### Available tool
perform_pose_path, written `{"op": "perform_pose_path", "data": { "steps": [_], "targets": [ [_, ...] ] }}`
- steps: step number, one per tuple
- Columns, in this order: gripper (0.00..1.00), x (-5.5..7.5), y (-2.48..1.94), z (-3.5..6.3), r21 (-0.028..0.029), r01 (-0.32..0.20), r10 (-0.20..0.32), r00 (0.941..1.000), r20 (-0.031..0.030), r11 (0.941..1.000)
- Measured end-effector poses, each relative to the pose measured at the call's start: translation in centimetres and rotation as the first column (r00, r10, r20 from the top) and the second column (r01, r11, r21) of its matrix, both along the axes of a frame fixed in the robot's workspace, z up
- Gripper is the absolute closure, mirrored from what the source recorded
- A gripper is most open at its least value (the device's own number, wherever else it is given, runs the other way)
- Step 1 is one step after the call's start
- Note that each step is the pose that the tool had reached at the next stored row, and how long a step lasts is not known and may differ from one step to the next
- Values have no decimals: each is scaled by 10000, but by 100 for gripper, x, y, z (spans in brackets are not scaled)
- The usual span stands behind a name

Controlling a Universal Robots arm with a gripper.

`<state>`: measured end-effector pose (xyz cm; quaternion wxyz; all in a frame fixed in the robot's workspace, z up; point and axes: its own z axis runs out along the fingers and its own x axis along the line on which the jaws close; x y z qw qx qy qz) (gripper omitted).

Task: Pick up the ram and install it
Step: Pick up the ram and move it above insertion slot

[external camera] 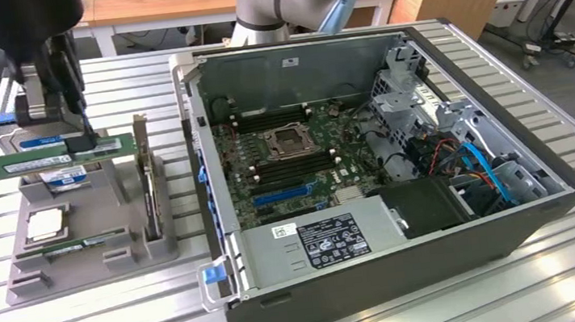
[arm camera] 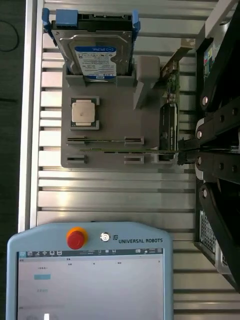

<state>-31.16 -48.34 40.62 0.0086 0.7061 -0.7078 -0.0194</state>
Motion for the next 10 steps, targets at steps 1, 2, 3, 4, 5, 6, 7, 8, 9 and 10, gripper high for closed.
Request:
{"op": "perform_pose_path", "data": {
  "steps": [1, 2, 3, 4, 5, 6, 7, 8, 9, 10],
  "targets": [
    [89, 24, 0, 0, 2, 0, 0, 10000, 0, 10000],
    [89, 50, 0, 0, 4, 1, -1, 10000, -1, 10000],
    [89, 75, 0, 0, 6, 0, 0, 10000, 0, 10000],
    [89, 101, 0, 0, 9, 1, -1, 10000, 0, 10000],
    [89, 127, 0, 0, 12, -1, 1, 10000, 0, 10000],
    [89, 154, 0, 0, 17, -1, 1, 10000, 0, 10000],
    [89, 180, 0, 0, 24, -2, 2, 10000, 0, 10000],
    [89, 207, 0, 0, 32, -2, 2, 10000, 0, 10000],
    [89, 232, 0, 0, 40, -3, 3, 10000, 0, 10000],
    [89, 256, 0, 0, 47, -3, 3, 10000, 1, 10000]
  ]
}}
